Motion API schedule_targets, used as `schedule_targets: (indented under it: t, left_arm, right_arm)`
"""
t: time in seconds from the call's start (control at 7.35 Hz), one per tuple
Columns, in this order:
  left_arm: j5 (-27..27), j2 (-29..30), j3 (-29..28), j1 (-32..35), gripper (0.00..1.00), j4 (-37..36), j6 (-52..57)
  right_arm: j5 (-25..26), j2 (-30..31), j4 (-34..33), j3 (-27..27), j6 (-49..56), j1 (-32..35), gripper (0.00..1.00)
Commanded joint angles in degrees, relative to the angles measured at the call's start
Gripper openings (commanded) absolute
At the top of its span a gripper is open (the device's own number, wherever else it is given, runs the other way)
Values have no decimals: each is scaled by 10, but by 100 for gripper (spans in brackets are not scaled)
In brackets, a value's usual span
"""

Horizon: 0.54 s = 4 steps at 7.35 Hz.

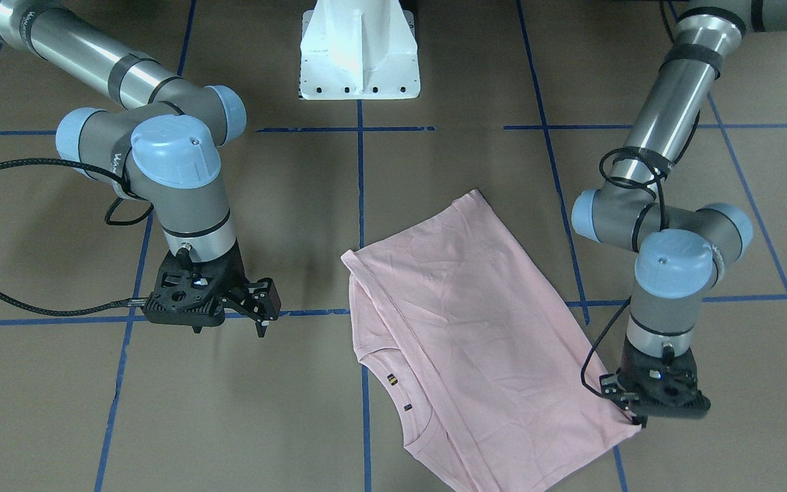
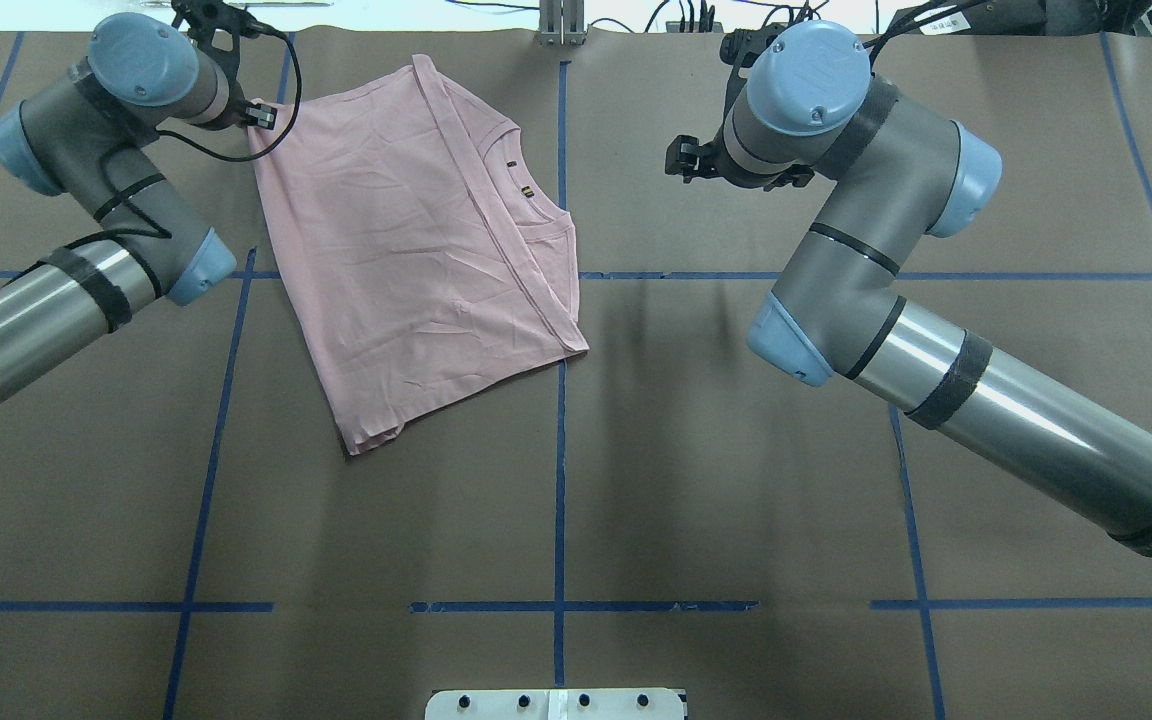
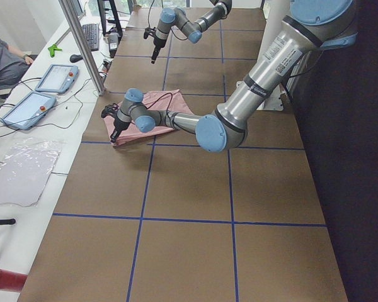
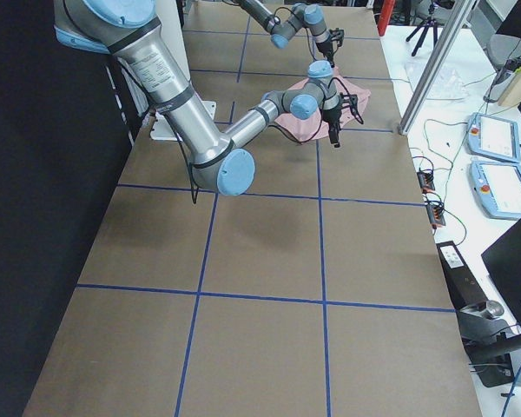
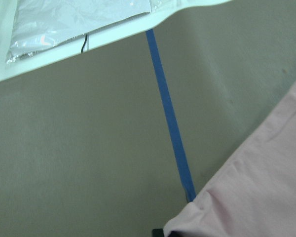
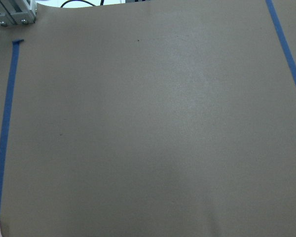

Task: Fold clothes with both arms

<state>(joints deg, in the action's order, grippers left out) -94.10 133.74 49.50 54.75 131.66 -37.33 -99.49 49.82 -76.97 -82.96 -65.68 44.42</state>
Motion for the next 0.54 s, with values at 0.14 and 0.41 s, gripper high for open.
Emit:
schedule_targets:
  t: [0.14, 0.41]
  left_arm:
    - [-35, -9, -29, 17, 100, 87, 32]
    - [-138, -38, 15, 45, 100, 91, 38]
  right_arm:
    - [-3, -9, 1, -1, -12, -4, 100]
    - [0, -45, -3, 13, -125, -23, 94]
